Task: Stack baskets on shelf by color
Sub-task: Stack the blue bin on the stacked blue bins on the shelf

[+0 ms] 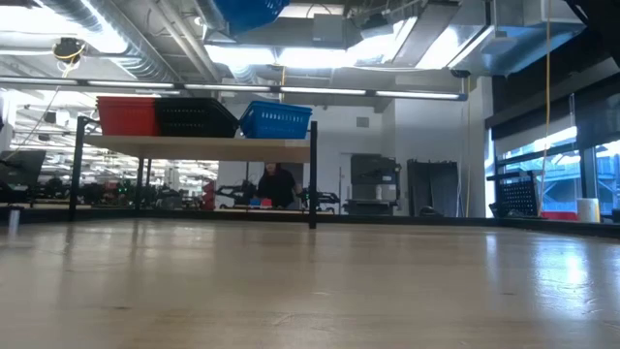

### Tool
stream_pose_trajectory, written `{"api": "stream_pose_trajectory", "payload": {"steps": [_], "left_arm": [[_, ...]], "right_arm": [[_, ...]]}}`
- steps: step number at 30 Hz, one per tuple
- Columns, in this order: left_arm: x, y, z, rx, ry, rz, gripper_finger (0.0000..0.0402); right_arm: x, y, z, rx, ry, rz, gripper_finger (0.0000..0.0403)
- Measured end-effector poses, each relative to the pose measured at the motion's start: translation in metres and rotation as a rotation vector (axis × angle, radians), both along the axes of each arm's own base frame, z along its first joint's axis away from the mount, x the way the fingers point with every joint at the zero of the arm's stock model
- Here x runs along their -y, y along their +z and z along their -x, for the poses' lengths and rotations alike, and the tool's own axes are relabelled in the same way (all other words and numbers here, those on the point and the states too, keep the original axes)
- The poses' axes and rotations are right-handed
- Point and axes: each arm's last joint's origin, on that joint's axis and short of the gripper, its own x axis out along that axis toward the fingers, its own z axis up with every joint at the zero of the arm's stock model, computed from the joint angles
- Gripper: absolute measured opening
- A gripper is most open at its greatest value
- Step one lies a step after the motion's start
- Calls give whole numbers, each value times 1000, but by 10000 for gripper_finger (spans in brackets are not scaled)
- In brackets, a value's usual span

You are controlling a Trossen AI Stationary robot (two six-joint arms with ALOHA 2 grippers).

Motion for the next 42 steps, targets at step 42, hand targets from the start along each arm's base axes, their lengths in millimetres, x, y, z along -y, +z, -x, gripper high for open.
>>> {"api": "stream_pose_trajectory", "payload": {"steps": [42], "left_arm": [[29,25,18,18,-99,-75,73]], "right_arm": [[43,2,13,125,-105,-285,4]]}}
